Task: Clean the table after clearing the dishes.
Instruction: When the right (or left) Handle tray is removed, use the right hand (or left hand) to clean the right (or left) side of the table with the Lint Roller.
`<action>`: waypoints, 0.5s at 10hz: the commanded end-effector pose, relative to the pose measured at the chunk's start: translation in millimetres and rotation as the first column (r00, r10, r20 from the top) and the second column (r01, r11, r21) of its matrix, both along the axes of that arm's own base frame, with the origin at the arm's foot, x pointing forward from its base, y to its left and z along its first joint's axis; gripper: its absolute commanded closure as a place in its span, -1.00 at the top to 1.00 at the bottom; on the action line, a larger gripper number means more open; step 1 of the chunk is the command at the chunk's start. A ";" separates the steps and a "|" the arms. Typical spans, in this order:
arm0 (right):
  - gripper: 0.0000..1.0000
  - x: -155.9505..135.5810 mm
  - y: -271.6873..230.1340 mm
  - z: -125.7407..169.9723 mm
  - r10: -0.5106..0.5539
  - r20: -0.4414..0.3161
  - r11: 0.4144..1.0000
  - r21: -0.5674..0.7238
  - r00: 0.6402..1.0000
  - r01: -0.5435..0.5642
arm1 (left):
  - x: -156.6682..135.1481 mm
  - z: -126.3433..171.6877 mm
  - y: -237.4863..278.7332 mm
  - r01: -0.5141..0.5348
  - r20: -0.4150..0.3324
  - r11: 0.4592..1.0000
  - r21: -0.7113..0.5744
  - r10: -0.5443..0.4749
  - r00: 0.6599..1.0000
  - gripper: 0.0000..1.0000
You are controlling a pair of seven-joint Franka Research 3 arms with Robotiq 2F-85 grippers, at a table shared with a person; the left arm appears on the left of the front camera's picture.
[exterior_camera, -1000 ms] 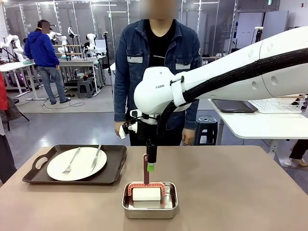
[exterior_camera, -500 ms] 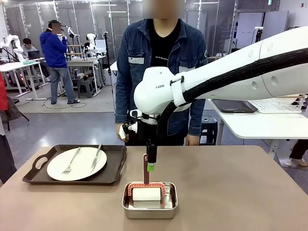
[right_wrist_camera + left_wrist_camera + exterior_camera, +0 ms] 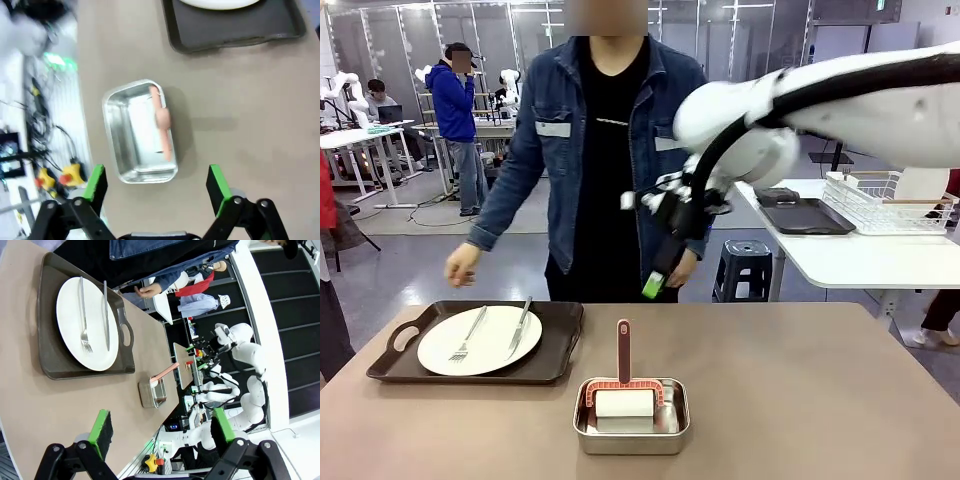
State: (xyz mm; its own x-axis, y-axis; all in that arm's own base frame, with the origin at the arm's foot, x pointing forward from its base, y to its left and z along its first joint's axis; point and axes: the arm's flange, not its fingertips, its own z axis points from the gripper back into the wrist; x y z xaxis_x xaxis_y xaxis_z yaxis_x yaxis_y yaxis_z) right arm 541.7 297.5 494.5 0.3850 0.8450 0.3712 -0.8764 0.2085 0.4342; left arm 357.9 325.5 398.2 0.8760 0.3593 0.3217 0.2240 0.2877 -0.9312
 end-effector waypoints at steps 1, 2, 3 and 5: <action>1.00 -19.1 -91.5 -11.5 -0.282 -0.306 0.795 0.456 0.909 0.400 | -4.2 2.2 1.7 -0.001 0.003 1.000 -0.005 0.001 1.000 1.00; 1.00 -25.0 -146.9 -18.3 -0.406 -0.347 0.705 0.470 0.845 0.532 | -4.2 2.2 1.7 -0.001 0.003 1.000 -0.005 0.001 1.000 1.00; 1.00 -34.7 -192.3 -19.6 -0.431 -0.433 0.579 0.540 0.792 0.610 | -4.2 2.2 1.7 -0.001 0.003 1.000 -0.005 0.001 1.000 1.00; 1.00 -58.6 -288.4 -22.6 -0.531 -0.576 0.390 0.486 0.622 0.782 | -4.2 2.2 1.7 -0.001 0.003 1.000 -0.005 0.001 1.000 1.00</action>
